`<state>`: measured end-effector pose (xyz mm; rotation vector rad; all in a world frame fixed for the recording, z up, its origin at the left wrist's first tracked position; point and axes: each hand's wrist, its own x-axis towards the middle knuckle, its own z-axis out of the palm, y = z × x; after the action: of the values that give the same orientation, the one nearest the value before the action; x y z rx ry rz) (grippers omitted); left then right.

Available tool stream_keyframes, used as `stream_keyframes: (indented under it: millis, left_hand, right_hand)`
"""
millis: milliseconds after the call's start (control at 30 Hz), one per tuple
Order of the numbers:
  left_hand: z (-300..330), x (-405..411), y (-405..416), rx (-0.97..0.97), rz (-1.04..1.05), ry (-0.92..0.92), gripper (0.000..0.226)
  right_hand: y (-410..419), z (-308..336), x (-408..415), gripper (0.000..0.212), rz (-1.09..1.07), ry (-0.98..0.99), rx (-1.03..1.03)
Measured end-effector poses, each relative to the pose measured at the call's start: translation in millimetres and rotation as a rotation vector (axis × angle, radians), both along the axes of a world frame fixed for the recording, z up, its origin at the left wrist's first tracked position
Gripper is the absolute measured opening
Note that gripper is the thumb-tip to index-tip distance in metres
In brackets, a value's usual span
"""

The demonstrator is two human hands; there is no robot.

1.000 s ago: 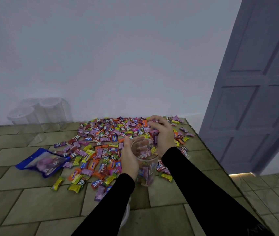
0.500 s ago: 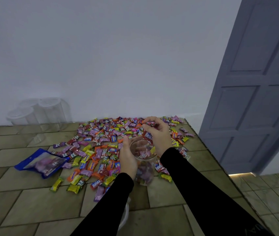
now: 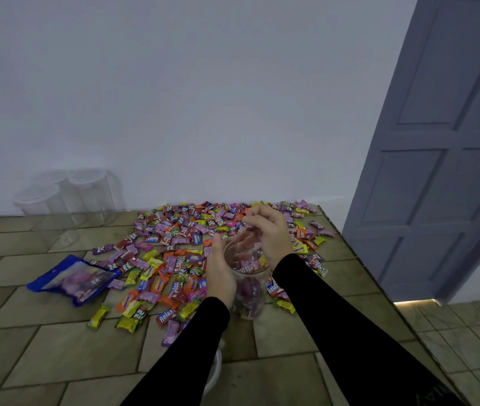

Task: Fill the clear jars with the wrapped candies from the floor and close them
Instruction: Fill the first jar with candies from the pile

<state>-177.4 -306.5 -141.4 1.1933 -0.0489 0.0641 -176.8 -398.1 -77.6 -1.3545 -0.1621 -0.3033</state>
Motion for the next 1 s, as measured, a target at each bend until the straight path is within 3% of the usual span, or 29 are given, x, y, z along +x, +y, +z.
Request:
stream_keyframes:
  millis: [233,400,667,733,867,1000]
  left_hand:
    - [-2.7,3.6,0.6,0.03,-0.023,0.013,0.06]
    - [0.0,1.3,1.9,0.023,-0.041,0.042,0.05]
    - [10.2,-6.2,13.2,0.085,-0.122,0.061,0.062]
    - [16.6,-8.6,20.2,0.145,-0.114,0.02,0.06]
    - [45.8,-8.7,24.5,0.35,-0.011,-0.08,0.029]
    - [80.7,-0.7,4.5,0.595,-0.015,-0.167,0.017]
  right_hand:
    - [0.4,-0.1,-1.6,0.018,-0.056,-0.02,-0.076]
    - [-0.6,0.9,-3.6,0.022,-0.044,0.013,-0.014]
    - [-16.2,7.0,-2.4,0.026,-0.074,0.004,0.062]
    - [-28.4,1.5,-1.5,0.024,-0.102,0.012,0.041]
    - [-55.9,-15.0,3.6,0.023,-0.158,0.075,-0.054]
    - [-81.9,-28.5,9.0,0.026,-0.203,0.104,-0.151]
